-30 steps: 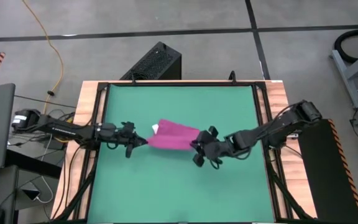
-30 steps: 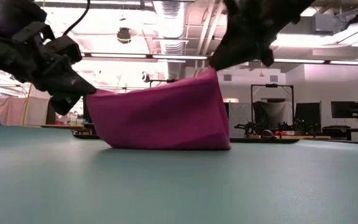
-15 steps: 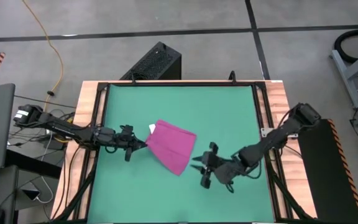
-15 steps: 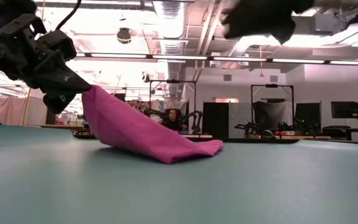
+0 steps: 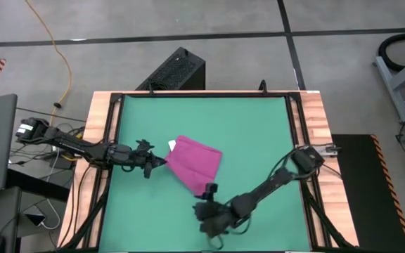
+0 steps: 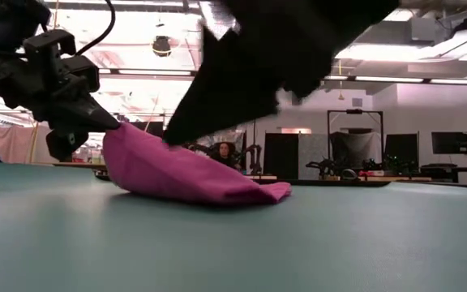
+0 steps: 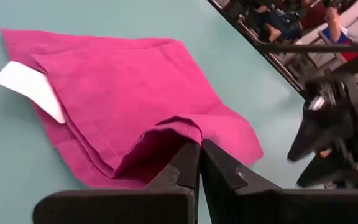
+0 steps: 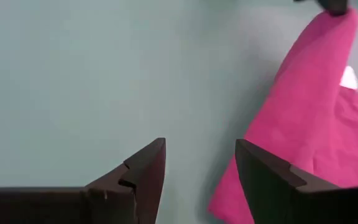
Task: Roll towel
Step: Fold the pink towel
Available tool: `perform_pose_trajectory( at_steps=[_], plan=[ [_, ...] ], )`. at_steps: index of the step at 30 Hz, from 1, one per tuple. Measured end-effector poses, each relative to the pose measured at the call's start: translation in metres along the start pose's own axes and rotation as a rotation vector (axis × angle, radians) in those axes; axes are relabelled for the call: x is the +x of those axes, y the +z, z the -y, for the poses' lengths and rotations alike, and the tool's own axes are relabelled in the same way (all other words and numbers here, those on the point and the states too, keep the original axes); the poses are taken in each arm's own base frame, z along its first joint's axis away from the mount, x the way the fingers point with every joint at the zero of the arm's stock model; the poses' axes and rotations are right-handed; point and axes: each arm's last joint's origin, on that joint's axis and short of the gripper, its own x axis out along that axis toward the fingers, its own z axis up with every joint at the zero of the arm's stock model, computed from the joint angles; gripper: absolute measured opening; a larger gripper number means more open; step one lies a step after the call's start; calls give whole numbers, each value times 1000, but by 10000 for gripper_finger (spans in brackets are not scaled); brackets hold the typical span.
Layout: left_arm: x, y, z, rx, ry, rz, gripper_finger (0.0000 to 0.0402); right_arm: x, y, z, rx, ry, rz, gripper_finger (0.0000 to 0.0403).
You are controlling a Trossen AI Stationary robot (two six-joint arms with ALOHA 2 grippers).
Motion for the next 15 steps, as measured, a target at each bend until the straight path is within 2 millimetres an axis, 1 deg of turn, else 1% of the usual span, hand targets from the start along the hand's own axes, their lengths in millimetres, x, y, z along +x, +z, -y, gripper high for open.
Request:
perform_pose_trajectory(
  at_steps=[3,6,9,12,15],
  plan=[
    [0,0,0,-6,11,13,0,12,5,-13,-57,-85,-113,217],
    [0,0,0,-4,10,11,0,21,10,-22,-79,-186,-186,217],
    [0,-1,1,-1,7,10,0,26,14,-26,-104,-246,-240,217],
    [-1,-1,1,4,9,14,0,34,18,-28,-112,-260,-255,217],
    [-1,-1,2,3,3,19,0,39,20,-26,-102,-261,-258,217]
  ],
)
